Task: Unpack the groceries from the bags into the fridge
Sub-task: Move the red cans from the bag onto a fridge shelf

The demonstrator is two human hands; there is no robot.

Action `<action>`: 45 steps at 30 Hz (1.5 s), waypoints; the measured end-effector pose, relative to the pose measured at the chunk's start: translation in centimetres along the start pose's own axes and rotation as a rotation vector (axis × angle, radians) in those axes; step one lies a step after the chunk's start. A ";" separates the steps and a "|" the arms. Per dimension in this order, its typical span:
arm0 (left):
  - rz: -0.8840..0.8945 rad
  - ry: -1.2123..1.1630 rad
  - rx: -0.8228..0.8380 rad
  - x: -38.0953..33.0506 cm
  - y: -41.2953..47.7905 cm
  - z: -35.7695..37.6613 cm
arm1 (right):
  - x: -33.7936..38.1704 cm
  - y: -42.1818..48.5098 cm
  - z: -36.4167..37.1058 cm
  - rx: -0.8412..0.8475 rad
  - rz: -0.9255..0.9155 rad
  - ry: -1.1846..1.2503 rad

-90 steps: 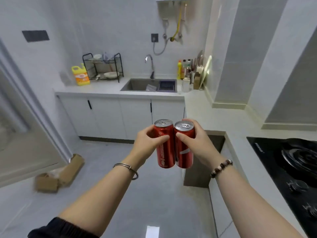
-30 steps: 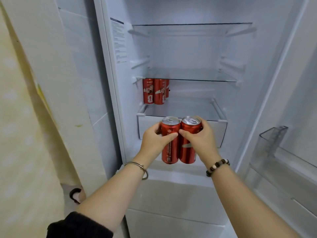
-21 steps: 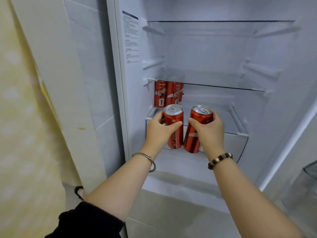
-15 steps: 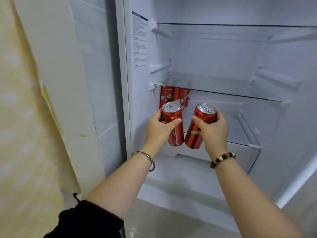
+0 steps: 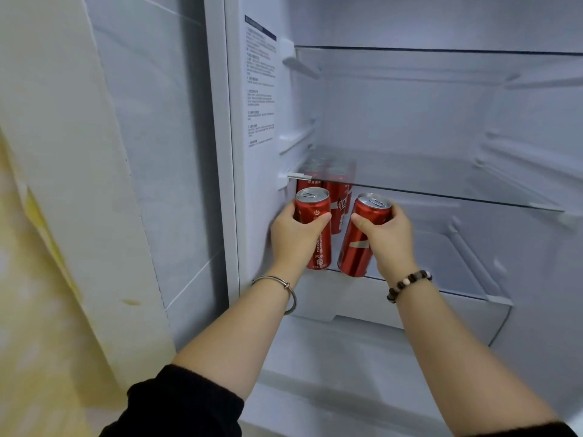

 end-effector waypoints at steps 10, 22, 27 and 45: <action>0.050 0.103 0.008 1.0 2.3 2.0 | -1.1 2.3 1.5 0.134 -0.004 -0.102; 0.057 0.611 0.100 4.9 1.9 1.7 | -3.3 2.5 0.9 0.311 0.082 -0.361; 0.178 0.688 0.078 5.0 1.5 1.7 | -4.6 2.0 2.1 0.249 0.101 -0.375; 0.184 0.228 -0.032 6.0 1.3 1.7 | -5.6 3.4 3.2 0.241 0.083 -0.410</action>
Point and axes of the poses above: each hand's wrist, its own y-axis towards the middle knuckle, its own z-axis out of the palm, x = y × z, the point moved 2 cm from there along y, towards the middle knuckle
